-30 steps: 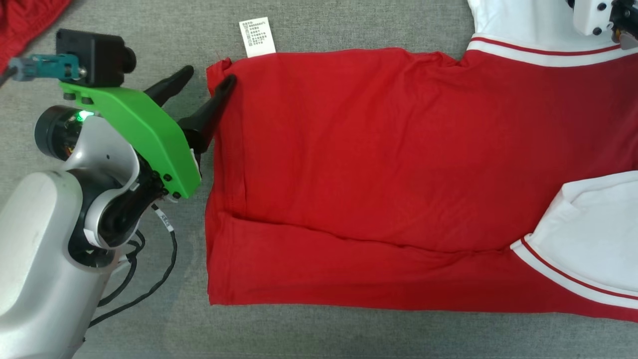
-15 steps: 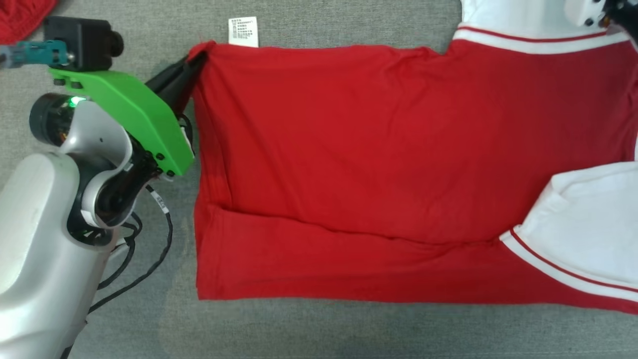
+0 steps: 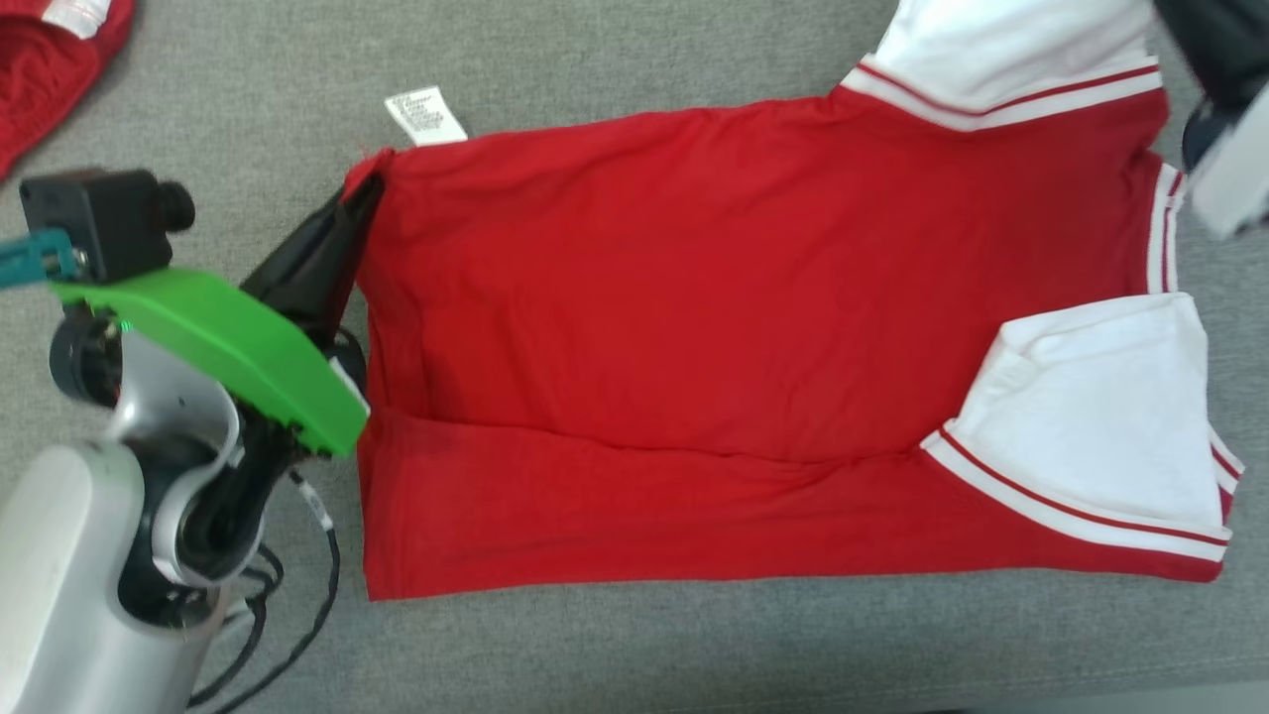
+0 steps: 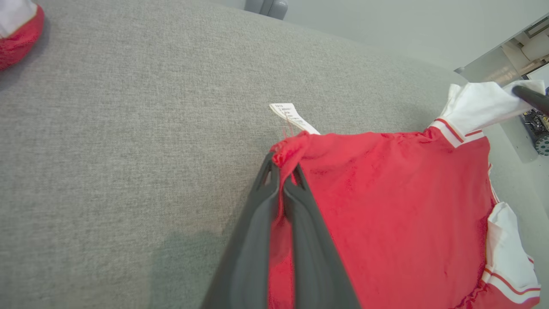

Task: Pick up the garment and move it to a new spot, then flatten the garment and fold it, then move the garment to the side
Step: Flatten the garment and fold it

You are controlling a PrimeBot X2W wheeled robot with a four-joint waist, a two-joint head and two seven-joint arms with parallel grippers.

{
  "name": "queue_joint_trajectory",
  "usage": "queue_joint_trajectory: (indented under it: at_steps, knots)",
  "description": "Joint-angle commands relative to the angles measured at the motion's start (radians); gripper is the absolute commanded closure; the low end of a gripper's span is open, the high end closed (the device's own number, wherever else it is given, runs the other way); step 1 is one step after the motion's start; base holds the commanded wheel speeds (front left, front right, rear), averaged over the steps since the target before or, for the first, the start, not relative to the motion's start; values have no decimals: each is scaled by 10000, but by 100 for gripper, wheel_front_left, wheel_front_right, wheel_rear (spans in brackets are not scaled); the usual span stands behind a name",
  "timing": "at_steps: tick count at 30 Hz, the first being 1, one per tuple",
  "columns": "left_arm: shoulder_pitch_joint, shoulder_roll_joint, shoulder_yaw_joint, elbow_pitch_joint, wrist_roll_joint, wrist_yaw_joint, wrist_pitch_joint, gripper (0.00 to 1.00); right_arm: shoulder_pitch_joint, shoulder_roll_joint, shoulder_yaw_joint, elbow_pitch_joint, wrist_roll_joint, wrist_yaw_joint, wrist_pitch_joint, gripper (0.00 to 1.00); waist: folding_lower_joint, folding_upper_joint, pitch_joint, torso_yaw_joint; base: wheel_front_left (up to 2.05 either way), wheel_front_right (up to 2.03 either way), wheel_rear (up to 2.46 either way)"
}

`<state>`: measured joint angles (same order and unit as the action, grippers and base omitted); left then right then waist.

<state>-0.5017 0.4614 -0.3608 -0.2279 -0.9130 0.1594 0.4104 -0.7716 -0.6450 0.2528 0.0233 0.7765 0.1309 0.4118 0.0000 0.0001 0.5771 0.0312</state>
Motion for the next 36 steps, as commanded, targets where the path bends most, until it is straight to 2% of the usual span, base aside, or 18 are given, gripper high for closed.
queue_joint_trajectory:
  at_steps: [1,7,13,18,22,23,24,25,26,29,31,32,34,36]
  knots:
    - [473,109,61,-137,1,91,-128,100,853,-5,-218,-406,144,-4,-137,100,0,-1,-512,-329,0,0,0]
    - [2070,360,517,-822,-39,564,-661,100,3747,522,-1121,-1966,192,-4,-373,100,0,-1,-1241,-853,0,0,0]
    - [3492,461,875,-1439,-310,776,-1028,100,5897,1378,-1839,-2750,96,-3,-434,100,0,-1,-1719,-1032,0,0,0]
    - [4133,412,836,-1703,-326,841,-1186,100,6887,1885,-2179,-3123,12,-3,-324,100,0,-1,-1851,-1068,0,0,0]
    - [4622,520,762,-1623,-165,896,-1298,100,7092,2040,-2221,-3191,-163,-4,-183,100,0,-1,-1893,-1114,0,0,0]
    - [4702,526,742,-1571,-70,925,-1377,88,7080,2078,-2207,-3127,-242,-4,-175,100,0,-1,-1891,-1126,0,0,0]
    - [4782,509,695,-1470,71,956,-1482,56,7032,2137,-2167,-2987,-324,-4,-95,65,0,-1,-1887,-1137,0,0,0]
    - [4865,458,630,-1355,188,967,-1578,13,7000,2170,-2121,-2825,-442,-4,-16,0,0,-1,-1890,-1140,0,0,0]
    - [4975,369,509,-1183,259,1002,-1643,0,6916,2140,-2057,-2666,-682,-3,43,0,0,-1,-1896,-1128,0,0,0]
    - [5058,540,235,-520,1069,1233,-1953,0,6787,2398,-2055,-2131,-984,-3,271,0,0,-1,-1937,-1075,0,0,0]
    - [5009,532,327,107,1891,1758,-2633,0,6772,2439,-2073,-1876,-1049,-4,539,0,0,-1,-1978,-1012,0,0,0]
    - [5008,453,346,385,2265,1959,-3070,0,6764,2540,-2166,-1773,-985,-3,677,0,0,-1,-1995,-989,0,0,0]
    - [5079,-46,591,695,2318,2172,-3959,0,6678,2670,-2592,-1591,-1042,-4,846,0,0,-1,-2017,-928,0,0,0]
    - [5204,-223,956,940,2426,2321,-4832,0,6493,2913,-2924,-1381,-1195,-1,1002,0,0,-1,-2009,-886,0,0,0]
